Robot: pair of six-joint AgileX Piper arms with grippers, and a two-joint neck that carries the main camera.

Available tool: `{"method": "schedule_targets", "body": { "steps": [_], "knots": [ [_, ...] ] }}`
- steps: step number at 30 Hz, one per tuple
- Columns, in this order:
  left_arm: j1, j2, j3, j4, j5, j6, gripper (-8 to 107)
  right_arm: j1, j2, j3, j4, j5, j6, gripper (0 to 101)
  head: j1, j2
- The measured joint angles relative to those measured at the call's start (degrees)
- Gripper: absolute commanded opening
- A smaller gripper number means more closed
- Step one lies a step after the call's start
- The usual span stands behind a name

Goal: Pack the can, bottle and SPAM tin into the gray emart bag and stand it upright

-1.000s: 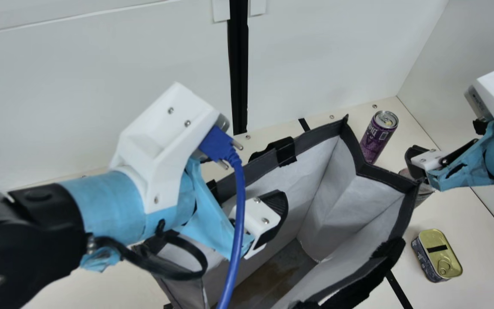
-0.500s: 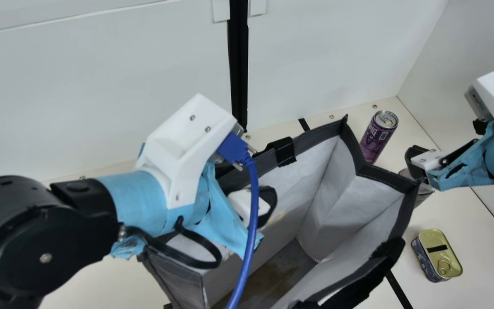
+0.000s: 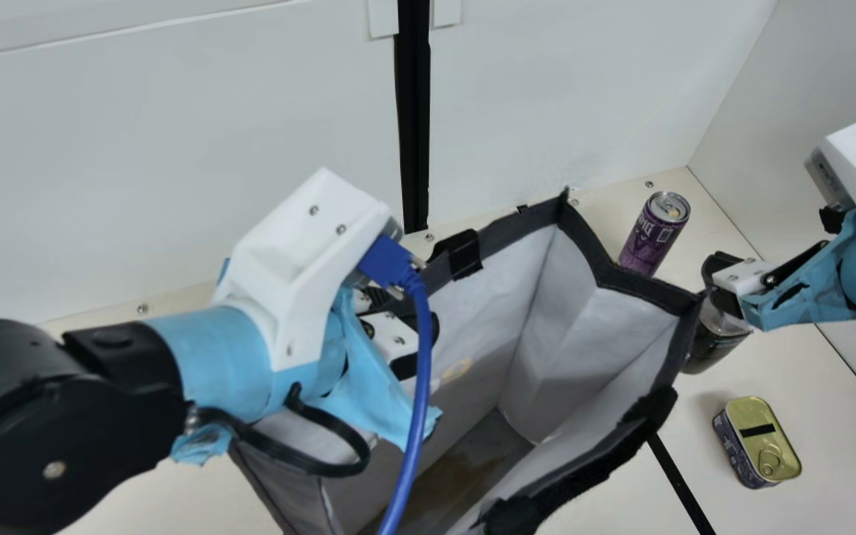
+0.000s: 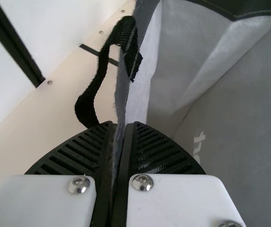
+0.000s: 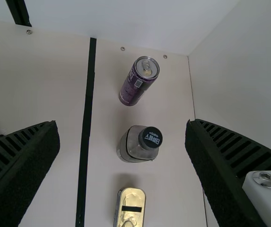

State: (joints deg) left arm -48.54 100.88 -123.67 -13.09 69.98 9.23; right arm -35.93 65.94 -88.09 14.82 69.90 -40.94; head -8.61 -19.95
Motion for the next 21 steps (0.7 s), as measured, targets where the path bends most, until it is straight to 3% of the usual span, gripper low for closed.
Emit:
{"method": "schedule_targets", "body": {
  "steps": [21],
  "knots": [
    [1.98, -7.66, 2.46, 18.93, -0.01, -13.47, -8, 0.0, 0.0, 0.0, 0.0, 0.0, 0.0, 95, -0.09, 0.09]
  ]
}}
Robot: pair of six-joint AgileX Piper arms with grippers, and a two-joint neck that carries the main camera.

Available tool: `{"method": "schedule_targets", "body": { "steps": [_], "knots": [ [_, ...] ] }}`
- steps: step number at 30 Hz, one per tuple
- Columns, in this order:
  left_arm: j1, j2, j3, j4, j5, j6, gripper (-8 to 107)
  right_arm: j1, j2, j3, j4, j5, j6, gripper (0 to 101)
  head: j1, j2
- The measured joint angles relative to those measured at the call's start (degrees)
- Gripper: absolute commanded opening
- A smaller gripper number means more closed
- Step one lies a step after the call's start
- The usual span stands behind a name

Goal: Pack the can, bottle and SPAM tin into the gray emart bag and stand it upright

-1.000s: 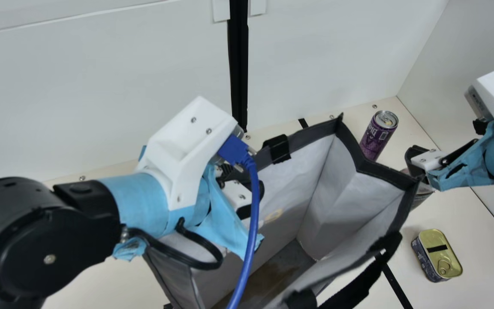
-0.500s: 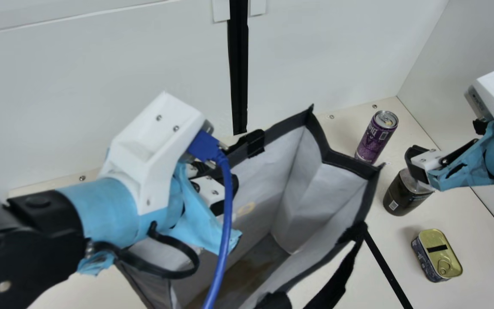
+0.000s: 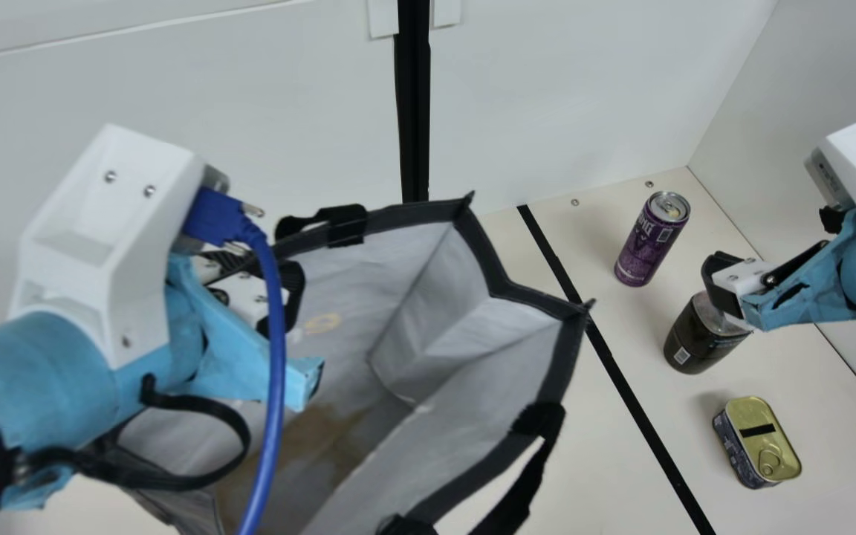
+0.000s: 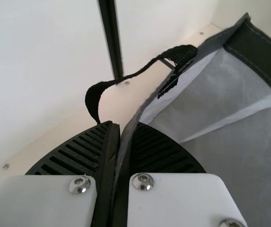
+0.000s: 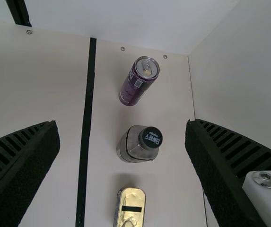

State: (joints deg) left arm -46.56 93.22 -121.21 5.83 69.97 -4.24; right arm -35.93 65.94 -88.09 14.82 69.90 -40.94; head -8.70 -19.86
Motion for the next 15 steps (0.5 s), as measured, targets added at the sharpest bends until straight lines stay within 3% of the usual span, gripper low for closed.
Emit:
{"method": "schedule_targets", "body": {
  "steps": [15],
  "knots": [
    [-1.46, -4.59, 5.4, 22.02, -0.05, -9.65, -8, 0.0, 0.0, 0.0, 0.0, 0.0, 0.0, 95, 0.09, -0.09]
  ]
}}
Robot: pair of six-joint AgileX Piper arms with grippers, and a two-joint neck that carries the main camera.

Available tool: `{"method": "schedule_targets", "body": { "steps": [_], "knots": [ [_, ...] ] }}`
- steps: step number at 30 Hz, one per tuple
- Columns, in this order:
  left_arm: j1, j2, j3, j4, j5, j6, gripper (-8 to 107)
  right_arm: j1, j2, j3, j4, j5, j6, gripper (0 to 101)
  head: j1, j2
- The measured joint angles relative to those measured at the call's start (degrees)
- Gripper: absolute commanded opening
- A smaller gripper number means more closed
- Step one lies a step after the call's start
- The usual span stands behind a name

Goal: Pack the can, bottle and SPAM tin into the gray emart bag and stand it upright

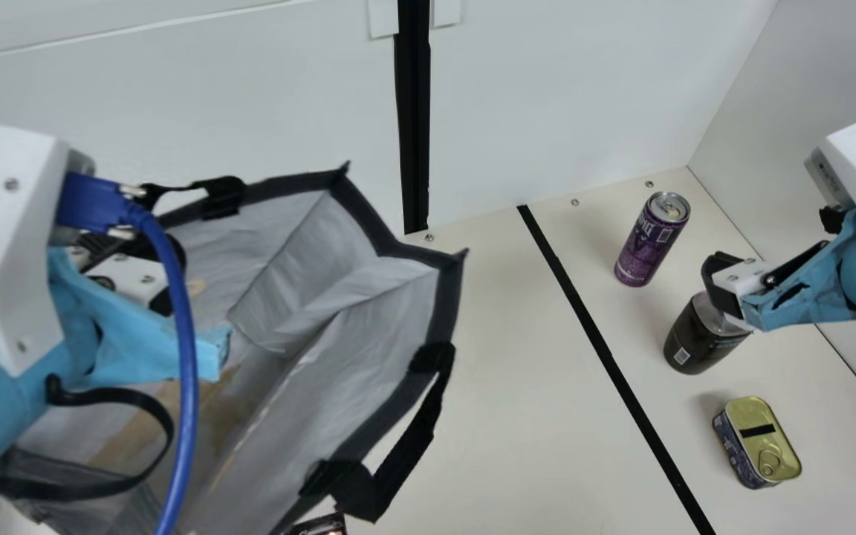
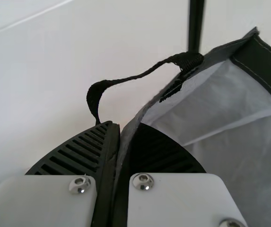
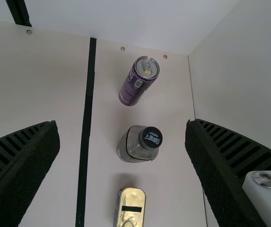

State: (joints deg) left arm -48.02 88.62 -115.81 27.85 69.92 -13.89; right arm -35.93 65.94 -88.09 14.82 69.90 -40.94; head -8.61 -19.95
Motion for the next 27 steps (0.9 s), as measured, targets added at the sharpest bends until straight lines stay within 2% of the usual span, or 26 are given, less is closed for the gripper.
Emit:
{"method": "schedule_targets", "body": {
  "steps": [13, 21, 27],
  "knots": [
    [-3.38, -3.46, 10.65, 20.26, -0.11, -8.4, -8, 0.0, 0.0, 0.0, 0.0, 0.0, 0.0, 95, -0.09, 0.09],
    [-6.86, -4.26, 18.91, 26.65, -0.11, -14.2, -8, 0.0, 0.0, 0.0, 0.0, 0.0, 0.0, 95, -0.09, 0.09],
    [-9.22, -4.05, 24.29, 27.71, -0.11, -18.56, -8, 0.0, 0.0, 0.0, 0.0, 0.0, 0.0, 95, -0.09, 0.0]
  ]
}}
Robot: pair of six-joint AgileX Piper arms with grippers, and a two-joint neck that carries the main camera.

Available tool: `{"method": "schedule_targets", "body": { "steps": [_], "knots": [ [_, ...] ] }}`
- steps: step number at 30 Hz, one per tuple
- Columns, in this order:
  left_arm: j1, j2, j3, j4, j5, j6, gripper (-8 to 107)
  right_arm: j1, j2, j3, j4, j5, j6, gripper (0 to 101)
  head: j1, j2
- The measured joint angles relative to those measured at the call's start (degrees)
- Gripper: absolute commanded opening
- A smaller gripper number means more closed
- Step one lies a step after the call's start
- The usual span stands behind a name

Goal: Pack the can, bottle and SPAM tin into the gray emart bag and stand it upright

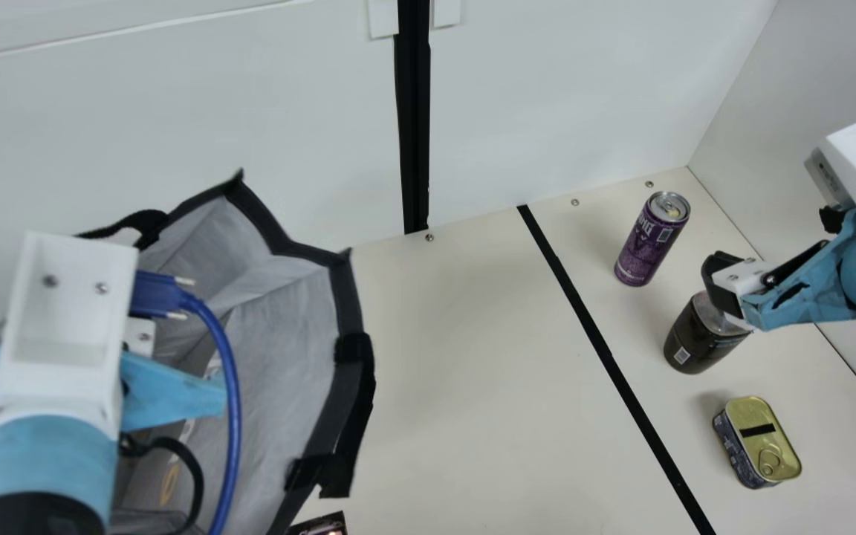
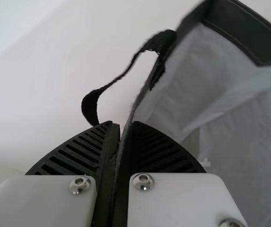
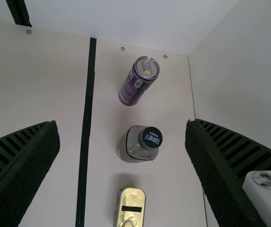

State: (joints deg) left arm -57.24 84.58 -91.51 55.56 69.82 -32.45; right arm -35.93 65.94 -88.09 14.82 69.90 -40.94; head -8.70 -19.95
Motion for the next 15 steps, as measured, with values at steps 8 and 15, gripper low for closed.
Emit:
{"method": "schedule_targets", "body": {
  "steps": [8, 15],
  "knots": [
    [-3.22, 0.92, 3.97, -1.02, 0.0, -3.46, -8, 0.0, 0.0, 0.0, 0.0, 0.0, 0.0, 95, 0.0, 0.09],
    [-4.92, 1.64, 5.7, -2.53, -0.87, -4.75, -8, 0.0, 0.0, 0.0, 0.0, 0.0, 0.0, 95, 0.0, 0.0]
  ]
}}
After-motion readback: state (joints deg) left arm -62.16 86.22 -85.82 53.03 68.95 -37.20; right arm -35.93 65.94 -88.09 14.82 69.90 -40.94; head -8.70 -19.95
